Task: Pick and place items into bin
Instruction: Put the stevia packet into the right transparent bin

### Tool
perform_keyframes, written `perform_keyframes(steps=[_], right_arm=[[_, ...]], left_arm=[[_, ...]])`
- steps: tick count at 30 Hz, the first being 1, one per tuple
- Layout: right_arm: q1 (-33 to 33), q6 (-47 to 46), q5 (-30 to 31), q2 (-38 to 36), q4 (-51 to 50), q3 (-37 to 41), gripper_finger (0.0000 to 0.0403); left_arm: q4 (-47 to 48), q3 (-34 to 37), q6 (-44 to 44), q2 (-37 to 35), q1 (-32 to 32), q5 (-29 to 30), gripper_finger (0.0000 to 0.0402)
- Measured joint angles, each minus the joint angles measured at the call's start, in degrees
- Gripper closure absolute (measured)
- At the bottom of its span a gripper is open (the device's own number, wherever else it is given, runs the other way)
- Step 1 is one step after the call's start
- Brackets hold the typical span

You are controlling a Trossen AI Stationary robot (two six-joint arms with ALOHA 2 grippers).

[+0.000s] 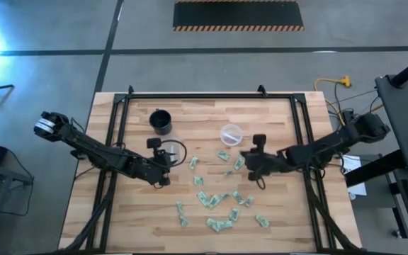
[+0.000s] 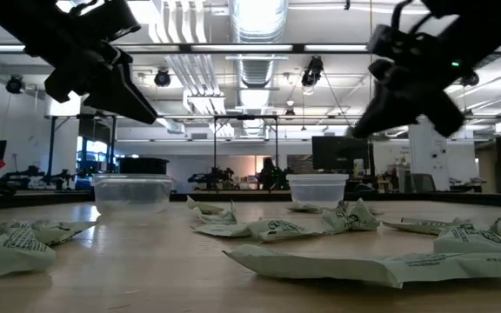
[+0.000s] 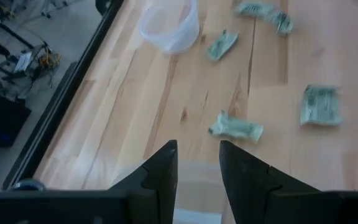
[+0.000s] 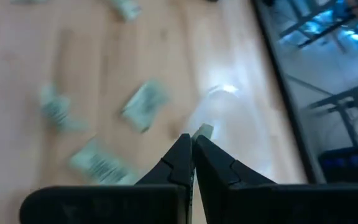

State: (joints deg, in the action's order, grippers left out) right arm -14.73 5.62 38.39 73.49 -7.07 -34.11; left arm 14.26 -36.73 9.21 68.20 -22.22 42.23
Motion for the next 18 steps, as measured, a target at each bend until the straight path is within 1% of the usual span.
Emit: perform_keyframes(steps=[2,5,9,13,15,18], right_arm=[[3.36,1.82,-2.53,0.0,1.69,-0.59,0.0394],[9.21,3.47,-8.9,0.06,3.33,-1.0,0.0394],[16.65,4.24,-15.17,0.09,4.63,-1.26,0.0394],[23.45,4.52,-25.12,0.26,6.98,-1.24,0.0394],[25.87,4.48,-27.97,0.71,7.17,-1.21,0.0394],[27.75,3.96,-30.3,2.17,7.78,-1.15,0.0394]], left_arm=[[-1.09,0.0,-1.03,0.0,0.0,0.0,0.0299],[-2.09,0.0,-2.32,0.0,0.0,-0.1,0.0299],[-1.98,0.0,-2.7,0.0,0.0,-0.17,0.0299],[-1.98,0.0,-3.65,0.0,0.0,-0.17,0.0299],[-1.99,0.0,-3.66,0.0,0.0,-0.17,0.0299],[-2.05,0.0,-3.67,0.0,0.0,-0.17,0.0299]])
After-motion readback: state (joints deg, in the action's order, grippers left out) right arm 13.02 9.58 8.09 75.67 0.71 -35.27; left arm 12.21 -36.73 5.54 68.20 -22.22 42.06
